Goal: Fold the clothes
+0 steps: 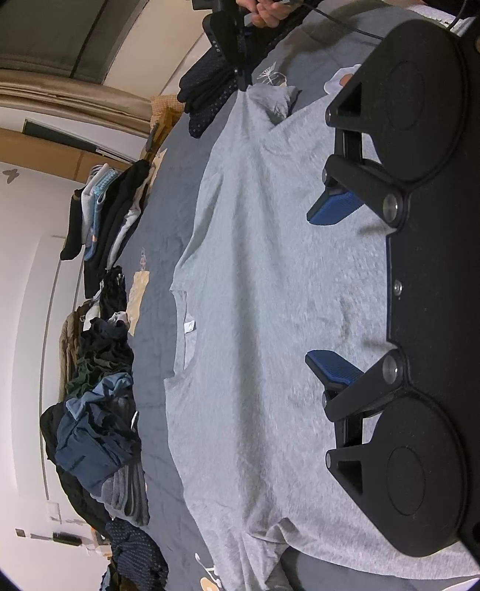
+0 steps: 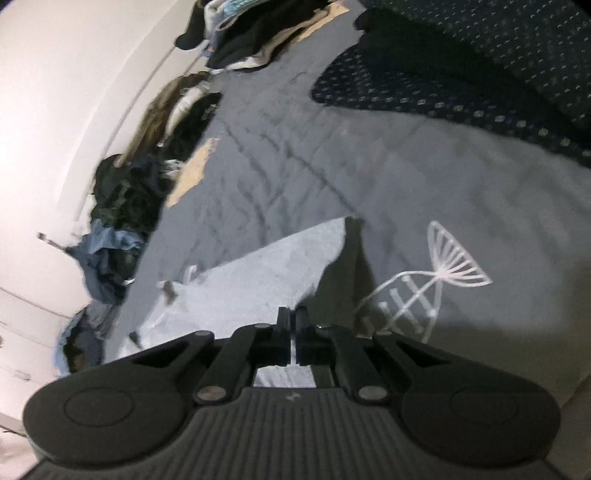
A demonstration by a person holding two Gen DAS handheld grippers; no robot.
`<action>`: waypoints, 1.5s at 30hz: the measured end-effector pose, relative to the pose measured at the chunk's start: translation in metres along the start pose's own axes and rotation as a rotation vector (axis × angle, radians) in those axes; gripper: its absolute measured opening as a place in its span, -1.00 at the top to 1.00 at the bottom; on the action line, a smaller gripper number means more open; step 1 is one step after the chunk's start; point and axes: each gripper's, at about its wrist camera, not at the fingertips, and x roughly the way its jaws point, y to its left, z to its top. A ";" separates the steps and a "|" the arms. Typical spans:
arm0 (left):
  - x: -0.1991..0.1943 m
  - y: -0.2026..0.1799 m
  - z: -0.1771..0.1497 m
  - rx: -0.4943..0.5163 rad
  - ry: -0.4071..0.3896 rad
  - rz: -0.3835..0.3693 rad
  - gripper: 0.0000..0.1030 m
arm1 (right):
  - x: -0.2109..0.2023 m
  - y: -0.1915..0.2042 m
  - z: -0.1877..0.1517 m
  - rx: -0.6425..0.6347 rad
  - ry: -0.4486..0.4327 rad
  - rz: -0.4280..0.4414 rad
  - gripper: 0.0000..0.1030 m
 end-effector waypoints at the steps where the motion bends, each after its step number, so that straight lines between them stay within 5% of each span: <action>1: 0.000 0.000 0.000 0.001 0.002 -0.001 -0.44 | 0.007 0.002 -0.002 -0.036 0.030 -0.038 0.96; 5: 0.001 0.001 0.000 0.003 0.006 0.008 -0.46 | 0.025 0.011 -0.009 -0.120 0.092 -0.134 0.91; 14: -0.009 0.020 0.005 -0.058 -0.021 0.045 -0.51 | -0.014 0.025 -0.025 -0.158 0.073 -0.012 0.74; 19: -0.013 0.015 0.007 -0.041 -0.037 0.031 -0.51 | 0.009 0.047 -0.047 -0.232 0.132 0.053 0.67; 24: -0.021 0.028 0.008 -0.088 -0.060 0.058 -0.51 | 0.038 0.053 -0.068 -0.413 0.244 -0.186 0.68; 27: -0.031 0.055 0.012 -0.164 -0.074 0.125 -0.51 | 0.027 0.058 -0.063 -0.418 0.238 -0.174 0.66; 30: -0.045 0.096 0.014 -0.316 -0.111 0.235 -0.53 | 0.012 0.071 -0.058 -0.389 0.148 -0.116 0.65; 34: -0.055 0.161 -0.002 -0.652 -0.137 0.329 -0.60 | 0.001 0.089 -0.057 -0.313 0.062 0.040 0.51; 39: -0.047 0.223 -0.027 -0.948 -0.201 0.236 -0.59 | 0.011 0.124 -0.067 -0.303 0.051 0.182 0.46; 45: -0.031 0.248 -0.044 -1.137 -0.258 0.225 -0.57 | 0.035 0.149 -0.072 -0.286 0.083 0.250 0.45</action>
